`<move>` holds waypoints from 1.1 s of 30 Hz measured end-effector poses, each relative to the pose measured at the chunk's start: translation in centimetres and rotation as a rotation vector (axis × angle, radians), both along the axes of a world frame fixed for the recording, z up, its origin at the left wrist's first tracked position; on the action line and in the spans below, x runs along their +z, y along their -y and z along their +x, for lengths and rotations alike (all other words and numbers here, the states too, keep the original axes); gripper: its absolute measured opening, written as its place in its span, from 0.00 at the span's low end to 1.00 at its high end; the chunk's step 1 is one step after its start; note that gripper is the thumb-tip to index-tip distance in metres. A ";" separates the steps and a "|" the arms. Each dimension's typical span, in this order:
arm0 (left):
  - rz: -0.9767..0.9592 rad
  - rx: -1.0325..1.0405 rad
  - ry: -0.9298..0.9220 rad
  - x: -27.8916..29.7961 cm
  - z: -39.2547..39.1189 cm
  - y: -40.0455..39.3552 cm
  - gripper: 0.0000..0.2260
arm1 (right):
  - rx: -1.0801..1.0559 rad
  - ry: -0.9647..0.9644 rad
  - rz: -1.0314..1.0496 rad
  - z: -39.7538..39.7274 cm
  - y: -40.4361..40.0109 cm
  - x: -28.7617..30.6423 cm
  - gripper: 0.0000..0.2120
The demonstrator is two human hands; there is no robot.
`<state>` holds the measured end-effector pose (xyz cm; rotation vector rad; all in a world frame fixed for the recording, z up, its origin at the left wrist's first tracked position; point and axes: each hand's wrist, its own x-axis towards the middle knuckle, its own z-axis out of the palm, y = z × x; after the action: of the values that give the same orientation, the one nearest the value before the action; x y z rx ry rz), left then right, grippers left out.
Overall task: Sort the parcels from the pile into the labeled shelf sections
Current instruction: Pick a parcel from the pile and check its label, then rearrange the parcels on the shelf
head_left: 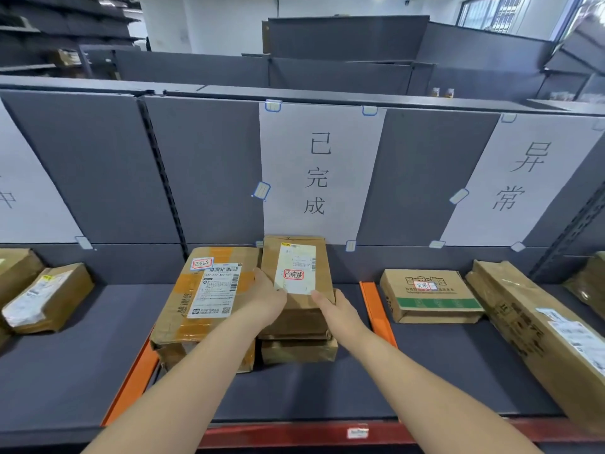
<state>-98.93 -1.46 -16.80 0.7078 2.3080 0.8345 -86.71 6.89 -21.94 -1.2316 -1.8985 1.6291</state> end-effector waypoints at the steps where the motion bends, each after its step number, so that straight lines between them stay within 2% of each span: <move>1: 0.009 0.001 -0.004 0.0 0.0 0.0 0.31 | 0.007 0.010 -0.004 0.0 -0.1 0.0 0.25; 7: -0.003 -0.002 -0.063 -0.2 0.0 -0.1 0.31 | 0.026 0.054 -0.001 0.1 -0.1 0.6 0.24; 12: 0.006 0.063 -0.037 0.0 -0.1 -0.4 0.32 | 0.018 0.148 0.135 0.3 0.3 1.5 0.23; 17: 0.027 0.029 -0.165 1.3 0.6 -0.6 0.32 | -0.049 0.148 0.121 0.5 0.8 2.0 0.30; 20: 0.109 -0.035 -0.286 2.0 1.4 -0.7 0.28 | -0.099 0.132 0.115 1.6 0.6 2.3 0.34; 26: 0.247 -0.277 -0.289 3.3 4.7 -2.3 0.21 | -0.212 0.160 0.268 5.7 -0.1 3.3 0.25; 33: 0.349 -0.443 -0.175 4.0 11.2 -5.6 0.21 | -0.391 0.192 0.336 13.1 -0.7 4.6 0.20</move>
<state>-87.76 4.17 -12.77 1.4327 2.0436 0.9978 -73.60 7.59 -17.34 -1.5300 -1.7971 0.9811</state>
